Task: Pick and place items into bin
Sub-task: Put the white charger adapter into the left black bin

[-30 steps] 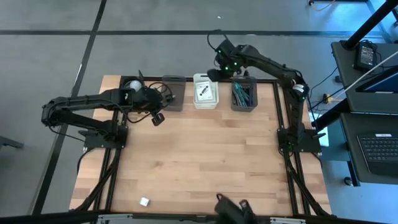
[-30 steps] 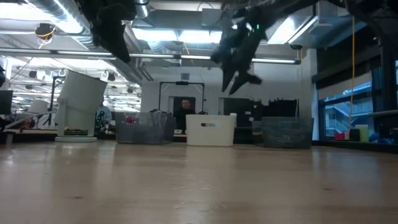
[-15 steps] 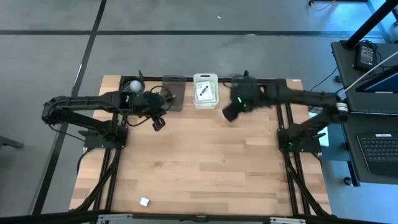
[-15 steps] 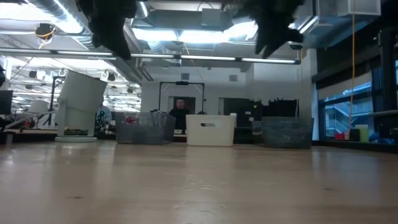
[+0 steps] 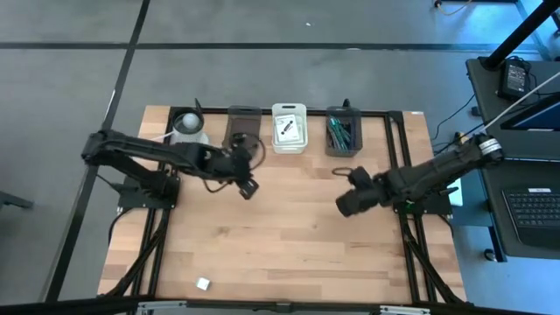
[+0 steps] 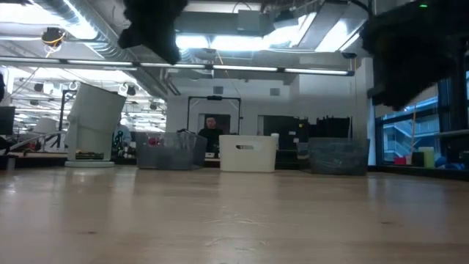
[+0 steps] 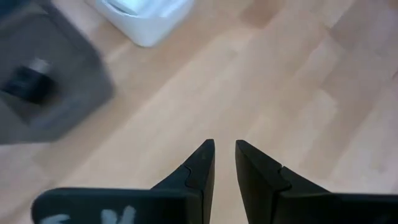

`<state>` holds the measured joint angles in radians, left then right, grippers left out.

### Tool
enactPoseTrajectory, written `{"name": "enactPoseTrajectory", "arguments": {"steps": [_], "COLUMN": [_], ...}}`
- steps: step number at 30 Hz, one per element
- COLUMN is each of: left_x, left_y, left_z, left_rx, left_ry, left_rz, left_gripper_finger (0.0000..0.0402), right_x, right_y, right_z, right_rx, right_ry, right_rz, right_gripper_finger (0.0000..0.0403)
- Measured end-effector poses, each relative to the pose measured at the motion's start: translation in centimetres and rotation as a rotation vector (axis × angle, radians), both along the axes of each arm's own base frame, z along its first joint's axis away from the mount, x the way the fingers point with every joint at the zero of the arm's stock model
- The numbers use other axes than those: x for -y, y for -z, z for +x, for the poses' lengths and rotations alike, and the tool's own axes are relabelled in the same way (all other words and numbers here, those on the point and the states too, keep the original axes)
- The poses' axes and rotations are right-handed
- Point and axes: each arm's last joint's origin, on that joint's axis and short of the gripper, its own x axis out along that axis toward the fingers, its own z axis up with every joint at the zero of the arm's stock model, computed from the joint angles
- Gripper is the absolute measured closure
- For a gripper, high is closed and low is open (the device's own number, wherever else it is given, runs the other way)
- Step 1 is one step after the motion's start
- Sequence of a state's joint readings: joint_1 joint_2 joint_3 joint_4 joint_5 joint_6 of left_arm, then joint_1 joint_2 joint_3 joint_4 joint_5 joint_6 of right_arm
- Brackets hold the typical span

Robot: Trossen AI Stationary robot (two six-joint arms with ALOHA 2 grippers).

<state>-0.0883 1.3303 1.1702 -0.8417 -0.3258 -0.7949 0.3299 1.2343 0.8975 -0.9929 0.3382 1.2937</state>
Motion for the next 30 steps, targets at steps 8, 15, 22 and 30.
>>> {"name": "enactPoseTrajectory", "arguments": {"steps": [8, 15, 22, 30], "left_x": [2.3, 2.7, 3.5, 6.8], "left_y": [2.7, 5.6, 5.8, 5.5], "left_z": [5.5, 4.3, 2.3, 0.6], "left_rx": [-0.166, -0.462, -0.647, -0.77], "left_ry": [-0.034, -0.268, -0.448, -0.569], "left_rz": [-0.036, -0.209, -0.261, -0.355], "left_gripper_finger": [0.0339, 0.0289, 0.0194, 0.0121], "right_x": [-3.2, -4.0, -4.4, -4.6], "right_y": [1.6, 1.8, 1.8, 1.7], "right_z": [-1.6, -2.0, -2.2, -2.4], "right_rx": [0.002, 0.01, 0.01, 0.019], "right_ry": [-0.114, -0.161, -0.187, -0.198], "right_rz": [0.014, 0.007, 0.005, -0.015], "right_gripper_finger": [0.0268, 0.0268, 0.0268, 0.0268]}}
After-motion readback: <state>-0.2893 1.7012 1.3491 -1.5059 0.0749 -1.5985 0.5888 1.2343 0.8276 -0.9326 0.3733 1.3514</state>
